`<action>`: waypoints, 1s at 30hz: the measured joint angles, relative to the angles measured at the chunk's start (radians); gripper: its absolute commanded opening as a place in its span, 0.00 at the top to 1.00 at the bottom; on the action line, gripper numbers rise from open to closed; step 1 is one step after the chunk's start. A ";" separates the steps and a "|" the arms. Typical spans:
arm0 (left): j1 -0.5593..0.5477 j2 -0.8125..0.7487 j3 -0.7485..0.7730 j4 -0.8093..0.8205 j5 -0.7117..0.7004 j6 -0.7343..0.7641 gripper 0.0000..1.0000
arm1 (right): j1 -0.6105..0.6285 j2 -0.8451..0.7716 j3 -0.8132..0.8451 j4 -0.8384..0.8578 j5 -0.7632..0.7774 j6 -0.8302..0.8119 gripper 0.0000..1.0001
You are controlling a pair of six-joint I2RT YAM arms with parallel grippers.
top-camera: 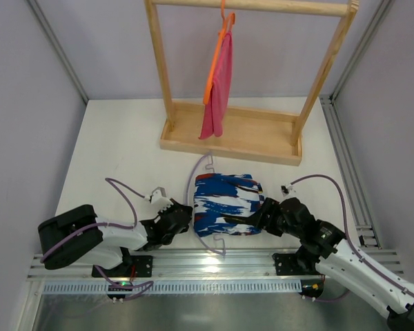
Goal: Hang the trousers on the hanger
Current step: Place trousers on hanger
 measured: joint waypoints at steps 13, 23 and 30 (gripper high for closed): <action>-0.001 -0.011 0.000 -0.034 -0.001 -0.042 1.00 | 0.020 -0.041 0.029 -0.042 0.066 0.010 0.96; -0.005 -0.018 0.010 -0.080 -0.008 -0.098 1.00 | 0.024 0.008 0.095 -0.164 0.210 0.011 0.96; -0.006 -0.036 0.004 -0.094 -0.013 -0.101 1.00 | 0.025 -0.029 0.099 -0.224 0.293 0.055 0.63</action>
